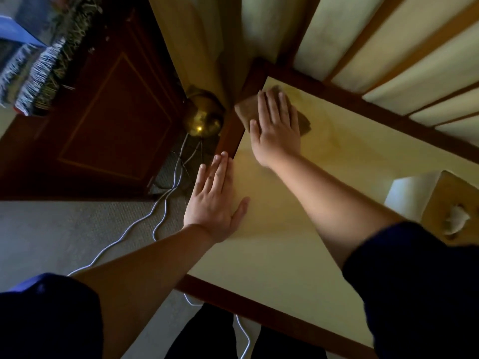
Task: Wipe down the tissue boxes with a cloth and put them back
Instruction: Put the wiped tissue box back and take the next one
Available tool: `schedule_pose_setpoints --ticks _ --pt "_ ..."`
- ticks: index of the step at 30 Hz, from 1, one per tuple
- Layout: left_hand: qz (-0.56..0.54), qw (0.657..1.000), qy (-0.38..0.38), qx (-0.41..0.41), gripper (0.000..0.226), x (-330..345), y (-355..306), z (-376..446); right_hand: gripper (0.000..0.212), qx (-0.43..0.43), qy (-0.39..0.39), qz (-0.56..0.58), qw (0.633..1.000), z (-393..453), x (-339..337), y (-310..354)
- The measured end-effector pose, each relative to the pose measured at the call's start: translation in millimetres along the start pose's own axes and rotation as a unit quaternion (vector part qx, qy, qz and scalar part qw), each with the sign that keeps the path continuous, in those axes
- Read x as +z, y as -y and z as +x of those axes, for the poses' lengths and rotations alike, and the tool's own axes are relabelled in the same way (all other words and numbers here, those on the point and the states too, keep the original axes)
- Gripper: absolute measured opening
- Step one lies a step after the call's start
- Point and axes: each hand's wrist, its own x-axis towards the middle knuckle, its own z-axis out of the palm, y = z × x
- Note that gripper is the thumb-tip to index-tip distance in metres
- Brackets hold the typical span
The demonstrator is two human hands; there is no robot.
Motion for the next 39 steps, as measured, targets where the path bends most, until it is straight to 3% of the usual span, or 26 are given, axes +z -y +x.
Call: schedule_pose_setpoints --ticks 4,8,15,18,22,24,31,34,37,39 --pt "-0.003 1.000 -0.004 0.009 0.087 1 2 -1 0.068 0.028 -0.004 0.008 1.000 55 -16 -1" --pt "-0.007 1.000 -0.003 0.008 0.088 2 2 -1 0.067 0.065 -0.020 0.020 0.997 45 -16 -19" --pt "0.002 1.000 -0.005 0.007 0.087 4 1 0 0.068 0.276 -0.060 0.048 0.958 -2 -20 -119" --pt "-0.007 1.000 -0.005 0.007 0.087 3 2 0 0.070 0.262 -0.066 0.042 0.962 -34 -9 -106" --pt "-0.019 1.000 -0.010 0.006 0.088 5 0 1 0.067 0.140 -0.089 0.012 0.986 -134 21 -58" --pt "-0.024 1.000 -0.010 0.005 0.089 5 0 1 0.067 0.114 -0.065 0.008 0.991 -159 29 -49" --pt "-0.010 1.000 -0.007 0.012 0.086 5 1 0 0.067 0.227 -0.054 0.031 0.972 -18 -10 -81" --pt "-0.016 1.000 -0.007 0.013 0.086 5 2 0 0.067 0.225 -0.048 0.032 0.973 -3 -11 -75" --pt "-0.020 1.000 -0.010 0.010 0.086 5 2 1 0.067 0.126 -0.059 0.015 0.990 -78 9 -41" --pt "-0.029 0.999 -0.012 0.009 0.087 5 2 1 0.066 0.065 -0.018 0.015 0.998 -151 22 -20"
